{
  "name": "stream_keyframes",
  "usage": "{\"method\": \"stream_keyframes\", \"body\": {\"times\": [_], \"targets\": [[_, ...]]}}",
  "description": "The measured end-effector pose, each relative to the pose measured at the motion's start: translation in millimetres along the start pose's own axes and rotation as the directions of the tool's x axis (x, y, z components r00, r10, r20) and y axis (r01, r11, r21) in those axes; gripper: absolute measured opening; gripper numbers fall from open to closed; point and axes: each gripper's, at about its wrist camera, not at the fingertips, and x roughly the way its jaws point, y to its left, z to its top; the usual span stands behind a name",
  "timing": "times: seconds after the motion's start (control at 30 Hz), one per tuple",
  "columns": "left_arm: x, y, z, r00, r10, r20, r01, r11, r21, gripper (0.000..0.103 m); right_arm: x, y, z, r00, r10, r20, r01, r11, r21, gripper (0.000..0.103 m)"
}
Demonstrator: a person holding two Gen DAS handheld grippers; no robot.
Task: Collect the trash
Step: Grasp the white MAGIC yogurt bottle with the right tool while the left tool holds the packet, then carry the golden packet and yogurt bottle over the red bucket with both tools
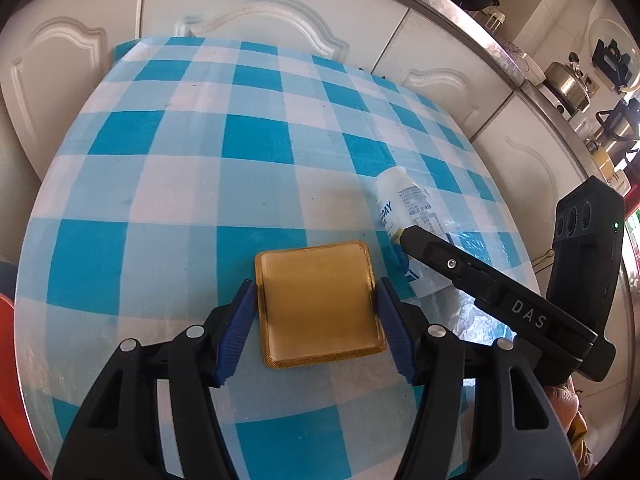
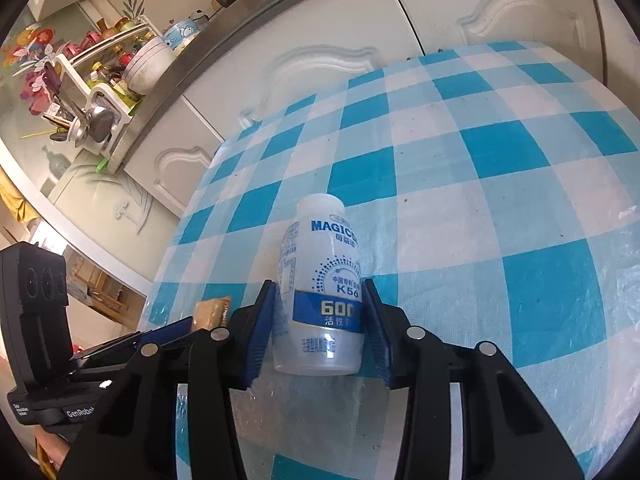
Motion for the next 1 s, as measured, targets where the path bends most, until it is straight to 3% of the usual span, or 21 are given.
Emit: {"method": "stream_keyframes", "body": {"times": [0.63, 1.0], "targets": [[-45.5, 46.5, -36.9, 0.997, 0.038, 0.072, -0.031, 0.996, -0.088, 0.061, -33.2, 28.8, -12.7, 0.996, -0.047, 0.071, 0.055, 0.992, -0.11, 0.044], [-84.5, 80.2, -61.9, 0.983, 0.126, 0.132, -0.107, 0.984, -0.141, 0.061, -44.1, 70.3, -24.1, 0.997, -0.013, 0.076, 0.028, 0.98, -0.197, 0.044]]}}
